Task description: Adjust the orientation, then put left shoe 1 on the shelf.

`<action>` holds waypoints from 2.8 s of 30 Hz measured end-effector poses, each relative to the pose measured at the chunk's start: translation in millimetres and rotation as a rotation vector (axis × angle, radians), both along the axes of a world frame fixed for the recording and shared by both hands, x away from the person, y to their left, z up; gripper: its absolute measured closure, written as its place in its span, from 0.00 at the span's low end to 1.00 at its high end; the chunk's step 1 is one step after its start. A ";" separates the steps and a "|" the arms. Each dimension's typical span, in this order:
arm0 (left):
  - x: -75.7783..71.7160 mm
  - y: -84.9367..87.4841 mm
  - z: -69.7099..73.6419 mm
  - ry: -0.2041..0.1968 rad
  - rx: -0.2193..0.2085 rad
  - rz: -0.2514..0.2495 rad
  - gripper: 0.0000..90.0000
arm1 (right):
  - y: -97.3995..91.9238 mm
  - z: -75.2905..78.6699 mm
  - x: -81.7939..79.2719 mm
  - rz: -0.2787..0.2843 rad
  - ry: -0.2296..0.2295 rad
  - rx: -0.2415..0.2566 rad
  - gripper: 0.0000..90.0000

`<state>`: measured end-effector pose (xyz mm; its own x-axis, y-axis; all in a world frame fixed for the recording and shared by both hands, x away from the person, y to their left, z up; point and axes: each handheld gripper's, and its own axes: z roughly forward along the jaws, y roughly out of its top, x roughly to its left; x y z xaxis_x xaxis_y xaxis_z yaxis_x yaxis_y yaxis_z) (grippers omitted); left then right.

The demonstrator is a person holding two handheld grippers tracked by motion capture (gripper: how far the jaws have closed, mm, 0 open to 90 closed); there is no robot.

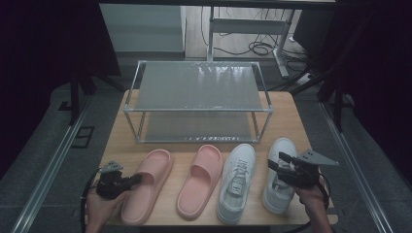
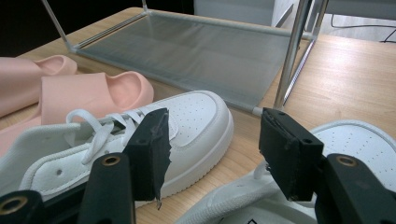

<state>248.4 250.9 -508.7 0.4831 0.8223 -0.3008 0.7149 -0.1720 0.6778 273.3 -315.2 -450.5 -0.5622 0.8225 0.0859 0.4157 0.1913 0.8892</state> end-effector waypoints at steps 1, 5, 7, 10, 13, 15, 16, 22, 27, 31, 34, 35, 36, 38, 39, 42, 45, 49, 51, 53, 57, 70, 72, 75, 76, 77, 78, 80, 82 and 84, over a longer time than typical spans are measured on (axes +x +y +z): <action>0.7 1.4 -0.6 0.001 -0.002 0.004 1.00 | 0.3 0.0 0.0 0.000 0.000 -0.001 0.48; 2.1 4.8 -1.1 -0.001 -0.007 0.014 1.00 | 1.0 0.3 -0.4 0.002 0.001 -0.003 0.48; 3.6 6.2 -0.7 -0.001 -0.005 0.020 1.00 | 1.3 0.3 -0.5 0.003 0.000 -0.002 0.48; 6.5 8.6 0.9 -0.005 -0.002 0.028 1.00 | 1.1 0.5 -1.1 0.003 -0.001 -0.006 0.48; 6.4 10.6 2.8 -0.008 -0.011 0.031 1.00 | 0.4 1.1 -1.7 0.000 -0.001 -0.004 0.48; 3.6 10.2 5.2 -0.015 -0.020 0.023 1.00 | 0.0 1.8 -2.1 -0.002 -0.003 -0.001 0.48; 2.1 9.7 6.8 -0.017 -0.021 0.016 0.98 | -0.1 2.2 -2.3 -0.001 -0.004 -0.001 0.48; -5.6 8.7 16.5 -0.026 -0.045 -0.019 0.89 | -0.1 2.0 -2.1 -0.004 -0.006 -0.004 0.48; -9.7 8.2 23.8 -0.039 -0.062 -0.027 0.78 | -1.0 1.7 -1.8 -0.009 -0.007 -0.004 0.48; -10.7 2.6 23.0 -0.034 -0.058 -0.029 0.66 | -0.7 2.8 -2.8 -0.010 -0.011 -0.004 0.48; -10.9 -1.8 22.0 -0.029 -0.032 -0.037 0.58 | -0.9 2.9 -2.9 -0.011 -0.012 -0.003 0.48; -11.1 -3.2 21.8 -0.026 -0.028 -0.042 0.57 | -1.1 3.0 -2.9 -0.011 -0.012 -0.003 0.48; -11.4 -4.6 21.8 -0.023 -0.023 -0.047 0.55 | -1.2 2.9 -2.8 -0.012 -0.013 -0.001 0.48; -12.5 -7.4 22.7 -0.025 -0.013 -0.051 0.54 | -1.4 3.0 -2.7 -0.011 -0.011 0.001 0.48; -13.4 -8.5 23.5 -0.025 -0.007 -0.054 0.53 | -1.2 3.0 -2.6 -0.010 -0.011 0.002 0.48; -15.8 -12.2 24.7 -0.024 0.000 -0.066 0.53 | -0.2 4.1 -2.6 -0.008 -0.012 0.003 0.48; -13.9 -18.2 23.2 -0.014 0.006 -0.082 0.53 | 1.2 5.0 -2.4 -0.004 -0.017 0.000 0.48; -10.1 -27.2 18.2 0.004 0.019 -0.101 0.53 | -0.6 2.9 -2.6 -0.008 -0.010 0.001 0.48; -9.1 -31.6 16.3 0.007 0.024 -0.112 0.53 | -2.2 2.6 -3.5 -0.016 -0.010 0.002 0.48; -8.0 -35.2 13.9 0.013 0.029 -0.119 0.53 | -3.0 4.1 -5.5 -0.017 -0.015 0.005 0.48; -5.6 -40.2 9.4 0.016 0.037 -0.115 0.55 | -3.9 6.6 -6.0 -0.015 -0.023 0.007 0.48; -8.0 -49.2 5.2 -0.052 0.123 -0.064 0.92 | -4.9 9.5 -8.1 -0.012 -0.031 0.004 0.48; -9.7 -51.0 9.0 -0.075 0.148 -0.053 0.94 | -6.7 9.5 -7.8 -0.014 -0.029 0.009 0.48; -11.2 -48.7 11.4 -0.081 0.138 -0.035 0.95 | -8.4 9.8 -8.2 -0.020 -0.029 0.015 0.48; -11.2 -47.0 12.0 -0.085 0.137 -0.031 0.95 | -8.5 10.0 -8.4 -0.021 -0.029 0.015 0.48; -11.1 -45.2 12.5 -0.087 0.134 -0.026 0.95 | -8.4 10.2 -8.5 -0.023 -0.031 0.015 0.48; -11.4 -43.9 13.3 -0.089 0.130 -0.016 0.95 | -8.2 10.5 -8.8 -0.023 -0.032 0.015 0.48; -11.8 -40.9 15.7 -0.096 0.121 -0.007 0.95 | -7.5 10.5 -8.7 -0.022 -0.033 0.011 0.48; -12.6 -38.8 20.2 -0.107 0.116 -0.005 0.95 | -6.6 9.6 -8.0 -0.021 -0.030 0.010 0.48; -13.0 -37.1 26.4 -0.122 0.115 -0.004 0.95 | -5.9 8.2 -7.2 -0.018 -0.025 0.009 0.48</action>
<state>235.4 213.9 -482.2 0.5133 0.8461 -0.1434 0.6277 -0.2562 0.7351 266.2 -321.1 -442.3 -0.5492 0.8319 0.0796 0.3965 0.1756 0.9011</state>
